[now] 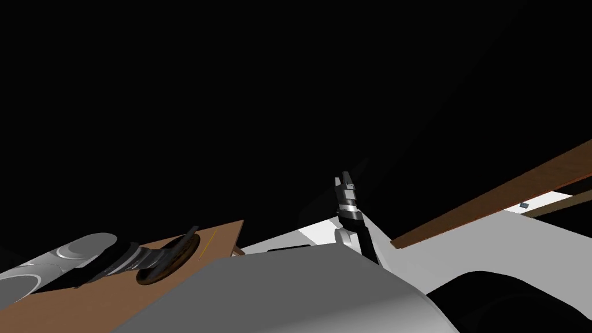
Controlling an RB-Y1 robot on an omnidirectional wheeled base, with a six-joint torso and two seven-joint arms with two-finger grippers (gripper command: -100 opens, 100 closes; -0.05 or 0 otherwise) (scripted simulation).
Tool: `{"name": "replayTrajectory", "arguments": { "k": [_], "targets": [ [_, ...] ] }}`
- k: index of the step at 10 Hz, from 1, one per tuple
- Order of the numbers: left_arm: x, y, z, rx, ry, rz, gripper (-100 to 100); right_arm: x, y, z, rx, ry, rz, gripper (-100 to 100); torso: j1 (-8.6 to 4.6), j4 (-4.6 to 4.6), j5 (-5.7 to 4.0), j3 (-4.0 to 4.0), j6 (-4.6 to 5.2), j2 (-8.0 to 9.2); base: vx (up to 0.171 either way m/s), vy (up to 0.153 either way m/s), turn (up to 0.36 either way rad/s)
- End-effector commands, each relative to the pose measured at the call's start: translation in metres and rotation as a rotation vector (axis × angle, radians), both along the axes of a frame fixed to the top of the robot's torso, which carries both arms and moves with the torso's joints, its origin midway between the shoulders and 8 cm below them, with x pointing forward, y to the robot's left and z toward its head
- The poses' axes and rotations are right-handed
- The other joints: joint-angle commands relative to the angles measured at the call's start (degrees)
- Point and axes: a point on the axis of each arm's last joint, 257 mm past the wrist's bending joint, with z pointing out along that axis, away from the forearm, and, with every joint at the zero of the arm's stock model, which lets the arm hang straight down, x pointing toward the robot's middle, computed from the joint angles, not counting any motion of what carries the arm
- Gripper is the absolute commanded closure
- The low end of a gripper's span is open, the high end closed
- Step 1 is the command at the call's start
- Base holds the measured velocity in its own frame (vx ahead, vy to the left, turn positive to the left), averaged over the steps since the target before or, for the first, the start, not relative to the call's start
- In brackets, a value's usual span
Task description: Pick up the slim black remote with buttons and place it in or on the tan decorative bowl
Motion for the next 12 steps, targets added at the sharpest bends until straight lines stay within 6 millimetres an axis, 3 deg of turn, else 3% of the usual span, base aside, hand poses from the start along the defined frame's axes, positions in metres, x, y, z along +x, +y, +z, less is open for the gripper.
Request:
{"name": "replayTrajectory", "arguments": {
  "k": [1, 8, 9, 12],
  "targets": [
    [-0.007, 0.002, 0.0, 0.007, 0.043, 0.015, 100, 0.0, 0.0, 0.0, 0.0, 0.0, 0.0, 0, 0.0, 0.0, 0.0, 0.0, 0.0, 0.0, 0.115, 0.075, 0.167],
    [-0.025, 0.006, -0.002, 0.031, 0.146, 0.053, 100, 0.0, 0.0, 0.0, 0.0, 0.0, 0.0, 0, 0.0, 0.01, 0.0, 0.01, 0.03, 0.02, 0.122, 0.052, 0.132],
    [-0.026, 0.007, -0.002, 0.031, 0.15, 0.057, -100, 0.0, 0.0, 0.0, 0.0, 0.0, 0.0, 0, -0.13, 0.05, -0.01, 0.11, 0.09, 0.2, 0.009, 0.005, -0.003],
    [-0.026, 0.007, -0.002, 0.031, 0.149, 0.057, -100, 0.0, 0.0, 0.0, 0.0, 0.0, 0.0, 0, -0.25, 0.11, -0.05, 0.27, 0.08, 0.46, 0.0, 0.0, 0.0]
  ]
}}
